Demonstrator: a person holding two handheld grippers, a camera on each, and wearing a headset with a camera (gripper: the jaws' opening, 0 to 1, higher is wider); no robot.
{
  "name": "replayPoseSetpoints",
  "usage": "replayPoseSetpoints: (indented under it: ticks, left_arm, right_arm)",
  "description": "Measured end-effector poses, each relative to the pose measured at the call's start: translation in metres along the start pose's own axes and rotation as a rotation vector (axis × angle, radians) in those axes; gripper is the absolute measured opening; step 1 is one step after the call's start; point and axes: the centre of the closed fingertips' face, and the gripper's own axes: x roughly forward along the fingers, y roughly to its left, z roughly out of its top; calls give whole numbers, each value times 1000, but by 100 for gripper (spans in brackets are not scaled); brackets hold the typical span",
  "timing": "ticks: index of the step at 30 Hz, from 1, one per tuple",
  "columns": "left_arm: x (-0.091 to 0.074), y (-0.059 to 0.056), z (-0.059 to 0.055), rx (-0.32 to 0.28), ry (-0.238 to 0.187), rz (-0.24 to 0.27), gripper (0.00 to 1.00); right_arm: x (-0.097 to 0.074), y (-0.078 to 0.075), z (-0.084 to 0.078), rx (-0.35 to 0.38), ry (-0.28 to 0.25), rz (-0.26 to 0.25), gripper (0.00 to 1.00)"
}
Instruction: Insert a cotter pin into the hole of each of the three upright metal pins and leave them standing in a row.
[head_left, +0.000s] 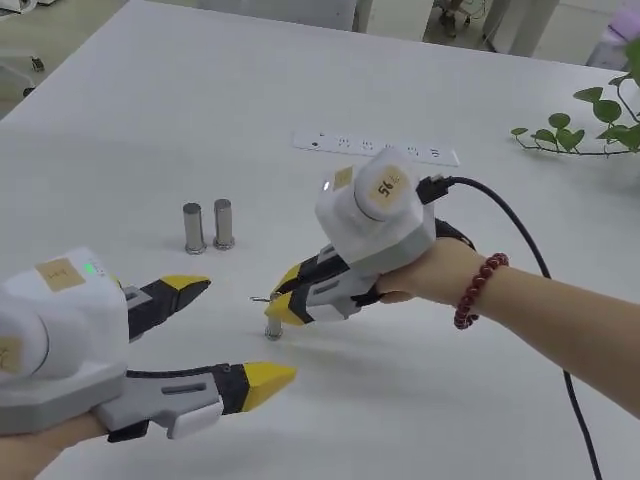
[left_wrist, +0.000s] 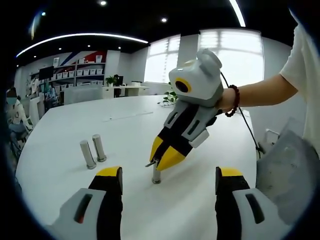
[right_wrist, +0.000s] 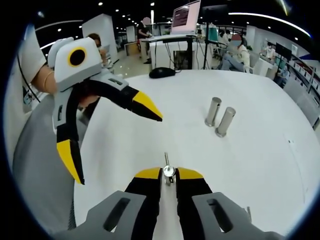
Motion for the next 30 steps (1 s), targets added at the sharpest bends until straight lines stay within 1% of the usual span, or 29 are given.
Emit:
replayPoseSetpoints:
  ticks: [8,15,21,25,27,30]
  left_arm:
    - [-3,0,1,1,-1,0,77]
    - [-5,-1,4,5,-5,2,81]
    - [-8,-1,6,6,-8,6,84]
    - [-9,0,5,12,-8,11,86]
    - [-11,0,6,6,-14,12,88]
    - [-13,1,6,0,-18,13,90]
  right_arm:
    - [0,2,0,-10,-14,12,16]
    - [-6,2,8,5,-52,18,21]
    - [-13,1,19,30,-98,23,26]
    - [-16,-4,28,40,-126,18,30]
    - [-17,-7,32,37,-140,8,32]
    - [-18,-14,39,52,-168,-6,34]
